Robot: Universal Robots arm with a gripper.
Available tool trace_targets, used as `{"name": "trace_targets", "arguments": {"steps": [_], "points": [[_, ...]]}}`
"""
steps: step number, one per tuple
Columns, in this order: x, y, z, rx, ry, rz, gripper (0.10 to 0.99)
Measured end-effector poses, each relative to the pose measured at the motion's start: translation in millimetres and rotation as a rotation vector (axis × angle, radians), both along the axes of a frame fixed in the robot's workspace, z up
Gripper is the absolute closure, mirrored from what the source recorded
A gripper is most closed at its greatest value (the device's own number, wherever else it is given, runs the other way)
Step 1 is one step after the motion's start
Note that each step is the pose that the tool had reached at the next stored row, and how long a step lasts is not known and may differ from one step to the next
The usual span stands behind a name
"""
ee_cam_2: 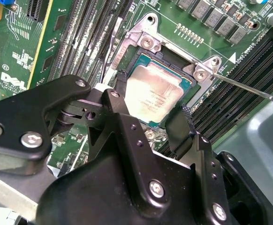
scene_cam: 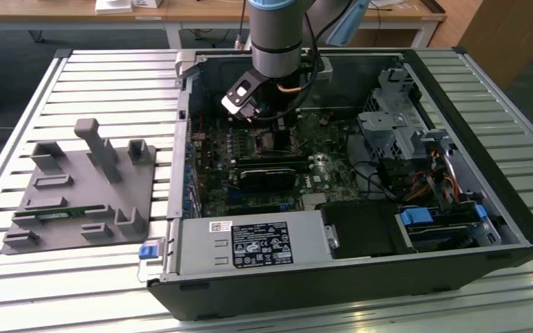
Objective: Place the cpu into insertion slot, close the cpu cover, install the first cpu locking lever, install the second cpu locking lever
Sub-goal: 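Place the cpu into insertion slot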
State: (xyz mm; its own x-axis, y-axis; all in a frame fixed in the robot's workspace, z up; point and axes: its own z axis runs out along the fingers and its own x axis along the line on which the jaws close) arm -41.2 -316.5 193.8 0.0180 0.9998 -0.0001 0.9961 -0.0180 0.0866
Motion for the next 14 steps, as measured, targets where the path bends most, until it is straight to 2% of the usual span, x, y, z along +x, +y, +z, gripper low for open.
{"name": "trace_targets", "arguments": {"steps": [7,14], "points": [[0.0,0.0,5.5,0.000,0.0005,0.000,0.482],[0.0,0.0,17.9,0.000,0.0042,0.000,0.482]]}}
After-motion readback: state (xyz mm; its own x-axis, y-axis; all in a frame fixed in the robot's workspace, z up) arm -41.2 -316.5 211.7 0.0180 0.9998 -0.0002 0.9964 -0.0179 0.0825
